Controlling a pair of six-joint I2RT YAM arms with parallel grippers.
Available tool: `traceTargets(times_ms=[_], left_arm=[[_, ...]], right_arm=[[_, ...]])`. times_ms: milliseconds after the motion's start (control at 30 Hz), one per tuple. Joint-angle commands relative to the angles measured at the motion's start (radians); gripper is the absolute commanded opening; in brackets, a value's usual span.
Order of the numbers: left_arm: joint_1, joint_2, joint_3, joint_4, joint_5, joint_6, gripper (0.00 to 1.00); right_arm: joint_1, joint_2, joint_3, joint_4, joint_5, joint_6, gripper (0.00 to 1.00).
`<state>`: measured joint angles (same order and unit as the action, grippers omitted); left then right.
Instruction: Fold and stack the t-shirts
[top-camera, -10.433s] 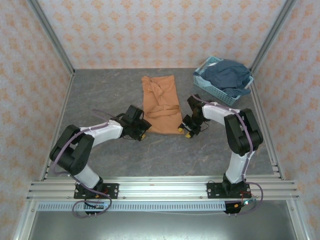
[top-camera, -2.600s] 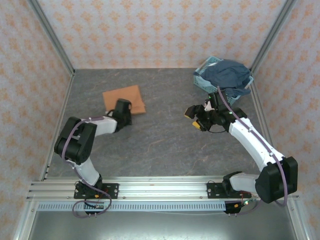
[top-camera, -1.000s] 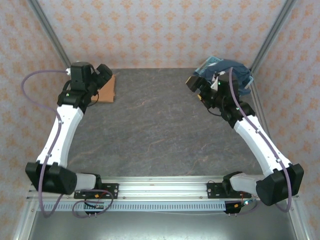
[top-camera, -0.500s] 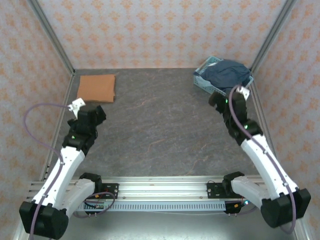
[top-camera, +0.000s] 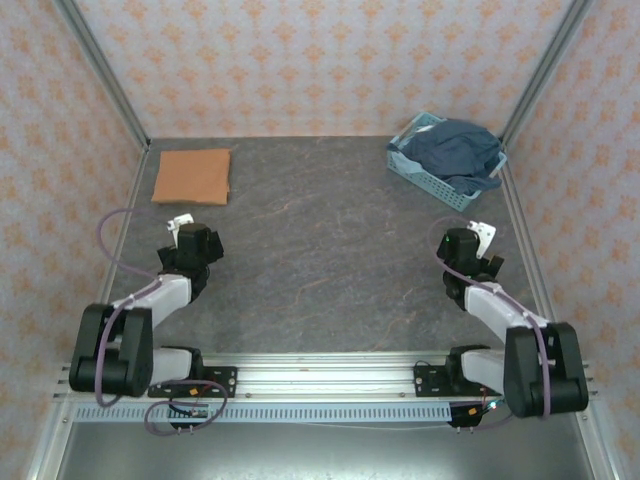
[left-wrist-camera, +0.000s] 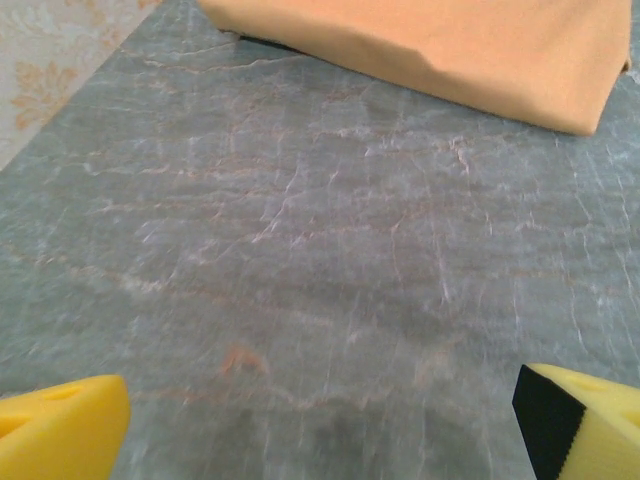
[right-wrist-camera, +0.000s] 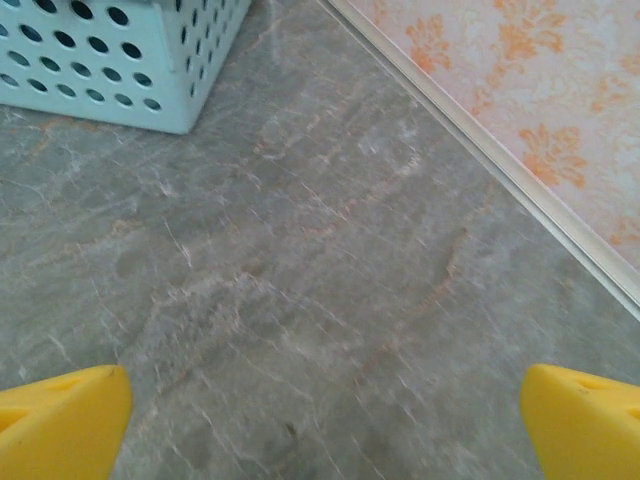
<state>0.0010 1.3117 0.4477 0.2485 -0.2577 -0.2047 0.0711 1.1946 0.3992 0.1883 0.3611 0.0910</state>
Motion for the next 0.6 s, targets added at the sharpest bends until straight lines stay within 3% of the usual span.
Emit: traceTargets(times_ms=[0, 233, 333, 400, 467, 500, 567], left_arm=[[0.032, 0.045, 0.044, 0.202, 0.065, 0.031, 1.0], [0.034, 0.077, -0.032, 0.41, 0.159, 0.11, 1.0], [0.006, 0.096, -0.069, 0.497, 0.155, 0.142, 1.0], [-0.03, 0.204, -0.076, 0.636, 0.081, 0.167, 1.0], [-0.048, 0.173, -0.031, 0.485, 0.066, 0.169, 1.0], [-0.055, 0.198, -0.054, 0.58, 0.053, 0.186, 1.0], [-0.056, 0.184, -0.035, 0.514, 0.05, 0.181, 1.0]], right_arm=[[-0.007, 0.072, 0.017, 0.263, -0.061, -0.047, 0.99], [-0.023, 0.246, 0.022, 0.518, -0.167, -0.093, 0.99], [-0.046, 0.317, -0.011, 0.632, -0.206, -0.079, 0.99], [-0.047, 0.319, -0.017, 0.647, -0.218, -0.083, 0.99], [-0.047, 0.324, -0.017, 0.658, -0.206, -0.082, 0.99], [-0.047, 0.319, -0.016, 0.641, -0.2, -0.079, 0.99], [-0.047, 0.323, -0.018, 0.653, -0.196, -0.08, 0.99]])
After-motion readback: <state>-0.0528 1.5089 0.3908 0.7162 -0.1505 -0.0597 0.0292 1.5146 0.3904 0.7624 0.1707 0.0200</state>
